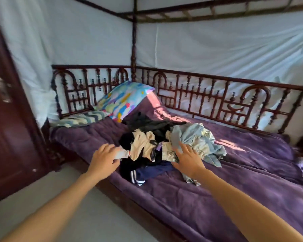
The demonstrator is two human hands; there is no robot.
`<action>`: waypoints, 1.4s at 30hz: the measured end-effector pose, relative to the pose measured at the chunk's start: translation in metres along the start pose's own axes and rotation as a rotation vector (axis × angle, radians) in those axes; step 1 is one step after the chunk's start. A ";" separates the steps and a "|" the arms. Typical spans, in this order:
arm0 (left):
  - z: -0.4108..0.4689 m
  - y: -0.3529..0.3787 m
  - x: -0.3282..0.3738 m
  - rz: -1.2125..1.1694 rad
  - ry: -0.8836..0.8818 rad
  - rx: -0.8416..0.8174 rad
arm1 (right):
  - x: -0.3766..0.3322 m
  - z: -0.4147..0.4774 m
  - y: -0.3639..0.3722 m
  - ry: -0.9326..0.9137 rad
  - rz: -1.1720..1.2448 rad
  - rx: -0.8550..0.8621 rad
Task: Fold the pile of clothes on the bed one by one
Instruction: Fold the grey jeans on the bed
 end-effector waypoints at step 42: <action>0.204 0.289 -0.221 -0.061 0.223 -0.365 | 0.007 0.305 0.192 0.617 0.327 -0.096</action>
Point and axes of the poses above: each hand's wrist, its own z-axis towards the middle knuckle, its own y-axis out of the palm, x = y × z, the point moved 3 cm from there along z, towards the middle knuckle, and after that the axes turned 11 degrees about z, right-handed, at the moved point
